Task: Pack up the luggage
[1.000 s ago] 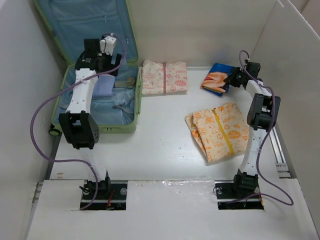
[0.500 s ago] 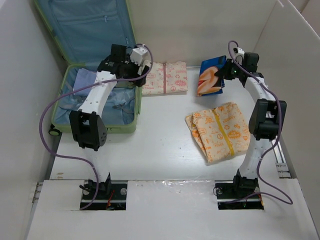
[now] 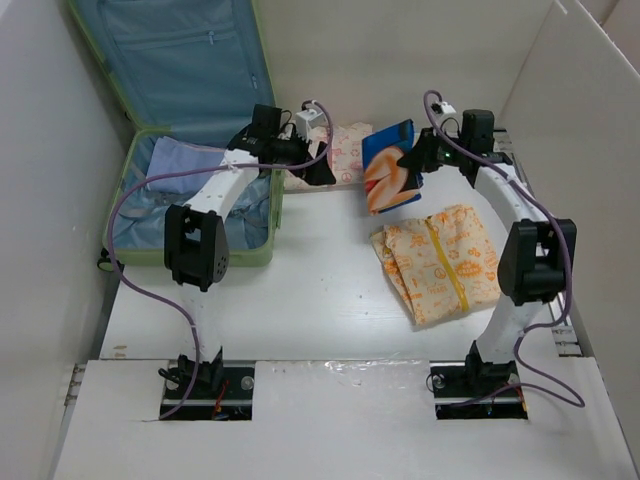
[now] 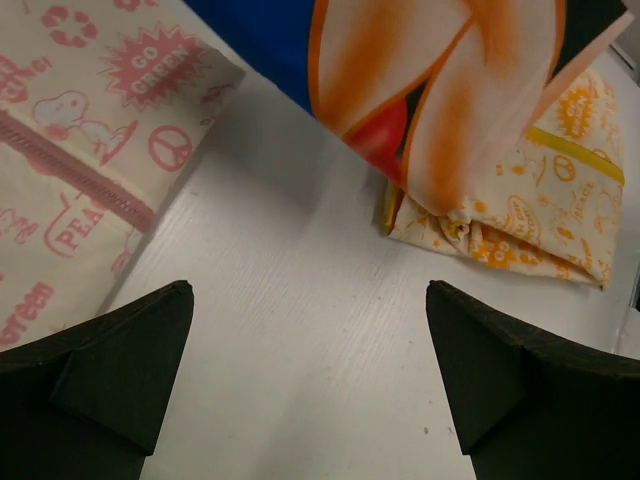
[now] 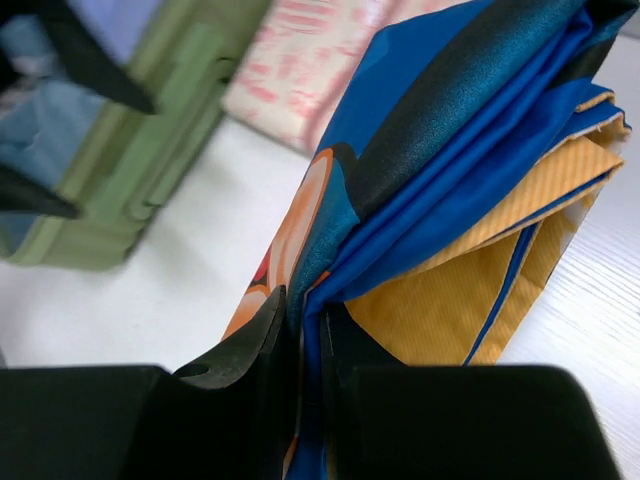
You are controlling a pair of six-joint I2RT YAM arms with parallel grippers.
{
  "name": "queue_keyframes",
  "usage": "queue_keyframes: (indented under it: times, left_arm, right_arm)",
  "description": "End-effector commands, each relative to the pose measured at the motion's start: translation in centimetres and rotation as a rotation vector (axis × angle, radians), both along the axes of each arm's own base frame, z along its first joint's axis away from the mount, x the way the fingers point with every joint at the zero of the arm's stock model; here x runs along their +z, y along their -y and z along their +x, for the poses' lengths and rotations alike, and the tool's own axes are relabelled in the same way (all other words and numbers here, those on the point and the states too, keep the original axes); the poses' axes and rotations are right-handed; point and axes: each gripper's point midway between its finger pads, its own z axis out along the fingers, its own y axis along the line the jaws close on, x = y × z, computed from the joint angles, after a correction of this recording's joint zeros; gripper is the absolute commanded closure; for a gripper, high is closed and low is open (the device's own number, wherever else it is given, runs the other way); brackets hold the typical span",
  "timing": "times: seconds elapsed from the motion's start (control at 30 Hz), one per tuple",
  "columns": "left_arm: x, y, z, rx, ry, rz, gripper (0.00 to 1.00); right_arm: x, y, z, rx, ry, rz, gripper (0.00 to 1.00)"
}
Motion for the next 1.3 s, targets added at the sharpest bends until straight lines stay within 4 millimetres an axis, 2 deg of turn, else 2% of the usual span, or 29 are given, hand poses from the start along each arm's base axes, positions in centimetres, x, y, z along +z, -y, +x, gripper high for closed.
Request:
queue_keyframes:
  times: [0.0,0.03,0.07,0.1,0.23,0.3,0.43,0.5,0.57,0.7,0.83,0.93,1.0,1.07,1.1,1.13,1.27]
  left_arm:
    - [3.6,1.8,-1.4,-0.105,0.056,-0.177,0.0]
    - [4.0,1.9,-1.7,-0.101,0.036,-0.199,0.0]
    - [3.7,2.0,-1.9,-0.104,0.024,-0.21,0.0]
    - [3.6,2.2,-2.3,-0.117,0.003,-0.229,0.0]
    - [3.5,2.3,-2.1,-0.092,-0.051,-0.284,0.0]
    - [3.7,2.2,-3.1,-0.114,-0.137,-0.345,0.0]
    - [6.7,1.7,-4.4,-0.171,-0.097,-0.464,0.0]
    - [6.8,1.8,-4.6,-0.185,-0.096,-0.475,0.0]
    - [7.2,2.7,-6.1,-0.247,-0.103,-0.478,0.0]
    - [6.7,2.4,-8.1,-0.304,-0.129,-0.502,0.0]
    - [7.4,2.4,-8.2,-0.308,-0.114,-0.51,0.0]
    - [8.0,3.3,-6.5,-0.243,-0.113,-0.523,0.0]
    - [7.1,4.0,-5.6,-0.199,-0.183,-0.532,0.02]
    - [6.8,4.2,-4.6,-0.162,-0.213,-0.54,0.12]
    - [5.8,4.4,-4.1,-0.139,-0.249,-0.539,0.22]
    - [6.2,4.4,-4.1,-0.138,-0.254,-0.544,0.43]
    - [6.0,4.0,-4.5,-0.161,-0.275,-0.545,0.9]
  right_arm:
    - [9.3,-3.1,-2.9,0.148,0.283,0.028,1.0]
    - [9.3,-4.2,-3.6,0.172,0.283,0.031,1.0]
    - [10.2,-4.7,-4.2,0.185,0.303,0.033,1.0]
    - [9.8,-5.3,-4.6,0.198,0.293,0.035,1.0]
    - [11.5,-8.2,-6.4,0.265,0.329,0.048,1.0]
    - [12.2,-8.6,-6.8,0.276,0.347,0.051,1.0]
    - [12.8,-9.1,-6.9,0.289,0.373,0.049,1.0]
    - [12.8,-9.5,-7.1,0.298,0.373,0.051,1.0]
    - [12.8,-10.1,-7.6,0.319,0.372,0.056,1.0]
    - [12.8,-10.4,-7.7,0.321,0.373,0.055,1.0]
    - [12.8,-10.4,-7.7,0.321,0.373,0.055,1.0]
    - [13.0,-11.3,-8.2,0.342,0.381,0.06,1.0]
    - [13.2,-11.9,-8.4,0.354,0.393,0.064,1.0]
    - [12.8,-12.9,-9.0,0.385,0.383,0.07,1.0]
    - [12.3,-13.0,-8.7,0.385,0.373,0.069,1.0]
    - [12.5,-13.0,-8.7,0.385,0.382,0.07,1.0]
    - [11.0,-13.6,-8.6,0.374,0.337,0.091,1.0]
